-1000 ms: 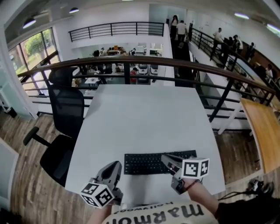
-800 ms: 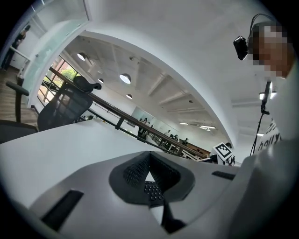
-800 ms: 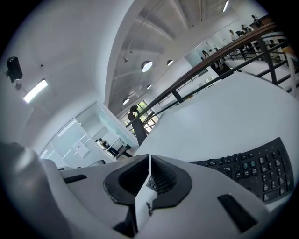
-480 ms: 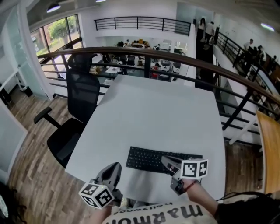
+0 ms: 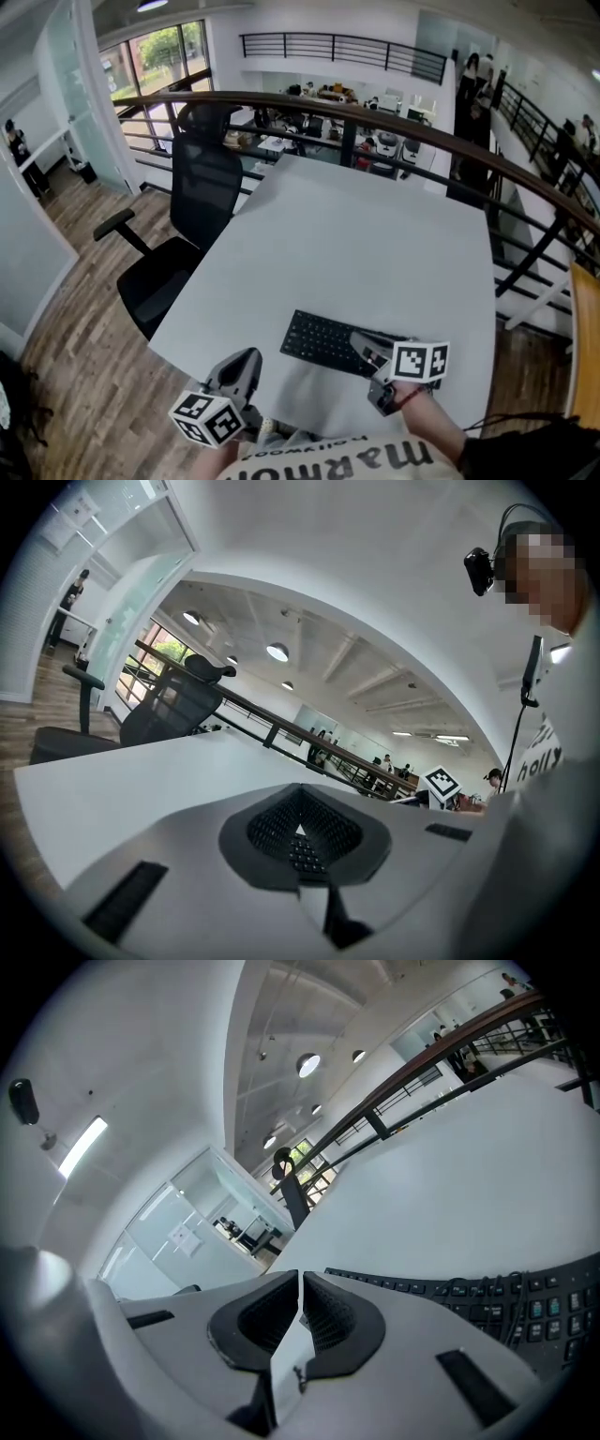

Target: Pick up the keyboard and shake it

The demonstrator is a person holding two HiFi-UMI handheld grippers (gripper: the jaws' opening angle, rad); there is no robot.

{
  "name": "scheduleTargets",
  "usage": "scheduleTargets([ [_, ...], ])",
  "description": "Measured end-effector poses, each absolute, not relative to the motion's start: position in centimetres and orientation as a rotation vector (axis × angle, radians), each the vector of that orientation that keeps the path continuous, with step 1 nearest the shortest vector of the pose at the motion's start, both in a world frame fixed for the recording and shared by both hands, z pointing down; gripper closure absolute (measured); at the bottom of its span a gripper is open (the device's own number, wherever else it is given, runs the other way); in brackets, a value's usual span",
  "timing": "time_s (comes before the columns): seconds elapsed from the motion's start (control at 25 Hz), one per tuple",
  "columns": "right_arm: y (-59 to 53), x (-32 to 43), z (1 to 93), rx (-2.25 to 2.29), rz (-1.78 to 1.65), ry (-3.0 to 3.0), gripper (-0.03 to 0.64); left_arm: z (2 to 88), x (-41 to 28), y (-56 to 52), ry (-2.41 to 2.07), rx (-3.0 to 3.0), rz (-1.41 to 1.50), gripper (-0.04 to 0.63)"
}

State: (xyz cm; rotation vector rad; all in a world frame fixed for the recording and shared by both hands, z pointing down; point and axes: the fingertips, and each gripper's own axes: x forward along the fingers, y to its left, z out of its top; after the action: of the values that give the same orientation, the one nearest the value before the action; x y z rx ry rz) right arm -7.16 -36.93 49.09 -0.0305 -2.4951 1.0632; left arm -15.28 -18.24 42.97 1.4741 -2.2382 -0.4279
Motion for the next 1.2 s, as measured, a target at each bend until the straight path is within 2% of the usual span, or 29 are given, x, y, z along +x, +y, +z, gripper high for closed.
scheduleTargets([
  [0.32, -38.3, -9.4, 50.4, -0.086, 0.988, -2.503, 0.575, 45.9, -14.9, -16.3, -2.223, 1.349, -0.413, 0.594],
  [0.76, -40.7, -12.3, 51.6, -0.043, 0.963, -2.524, 0.575, 48.1, -17.9, -19.6, -2.092, 1.426, -0.341, 0.594],
  [1.2, -43.7, -17.6, 52.3, -0.101, 0.681, -2.54, 0.574, 49.9, -21.3, -20.6, -1.986, 1.451, -0.267, 0.594],
])
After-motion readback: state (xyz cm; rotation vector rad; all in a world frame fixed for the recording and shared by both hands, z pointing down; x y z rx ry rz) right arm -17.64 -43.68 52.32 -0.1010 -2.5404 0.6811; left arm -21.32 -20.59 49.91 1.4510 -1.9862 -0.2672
